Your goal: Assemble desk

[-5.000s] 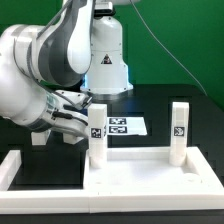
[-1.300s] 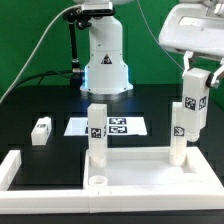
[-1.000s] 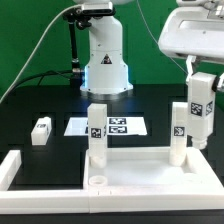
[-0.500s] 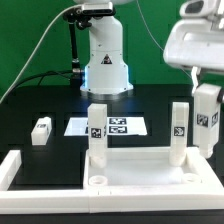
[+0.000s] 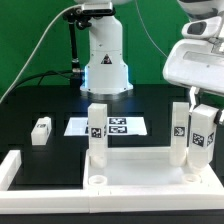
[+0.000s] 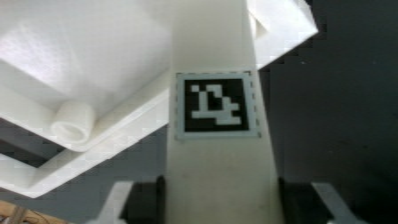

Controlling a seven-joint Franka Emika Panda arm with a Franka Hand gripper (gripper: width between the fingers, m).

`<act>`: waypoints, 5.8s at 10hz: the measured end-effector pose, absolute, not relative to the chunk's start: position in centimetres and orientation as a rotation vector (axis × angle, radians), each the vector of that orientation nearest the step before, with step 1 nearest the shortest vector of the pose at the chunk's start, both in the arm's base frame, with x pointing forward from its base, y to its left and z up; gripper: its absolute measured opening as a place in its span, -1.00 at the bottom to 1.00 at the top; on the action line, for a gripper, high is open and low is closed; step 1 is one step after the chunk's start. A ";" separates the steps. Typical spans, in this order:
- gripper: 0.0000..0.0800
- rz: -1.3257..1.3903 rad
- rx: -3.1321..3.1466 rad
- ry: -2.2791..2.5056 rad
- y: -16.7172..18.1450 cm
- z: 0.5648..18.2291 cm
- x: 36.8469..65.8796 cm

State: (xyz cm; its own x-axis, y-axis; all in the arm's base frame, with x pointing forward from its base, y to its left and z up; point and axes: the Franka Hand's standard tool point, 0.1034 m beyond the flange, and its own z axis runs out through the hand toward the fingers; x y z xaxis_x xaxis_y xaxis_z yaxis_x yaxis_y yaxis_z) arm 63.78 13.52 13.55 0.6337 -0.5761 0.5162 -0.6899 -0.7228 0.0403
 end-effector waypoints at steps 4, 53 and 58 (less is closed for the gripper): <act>-0.28 0.645 2.659 -1.042 13.1 13.7 64.6; -0.28 0.610 2.773 -0.897 11.5 13.3 65.7; -0.28 0.615 2.770 -0.890 11.5 13.2 65.6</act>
Offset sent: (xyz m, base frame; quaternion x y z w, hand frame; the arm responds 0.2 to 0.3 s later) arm 0.0198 -0.0105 0.0086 -0.0064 0.0058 -0.0072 0.9999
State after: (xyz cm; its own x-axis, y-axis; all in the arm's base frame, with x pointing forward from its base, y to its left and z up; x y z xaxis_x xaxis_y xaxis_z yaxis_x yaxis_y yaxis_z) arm 65.63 11.48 13.18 0.7372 -0.5191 0.4326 -0.5882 -0.8081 0.0327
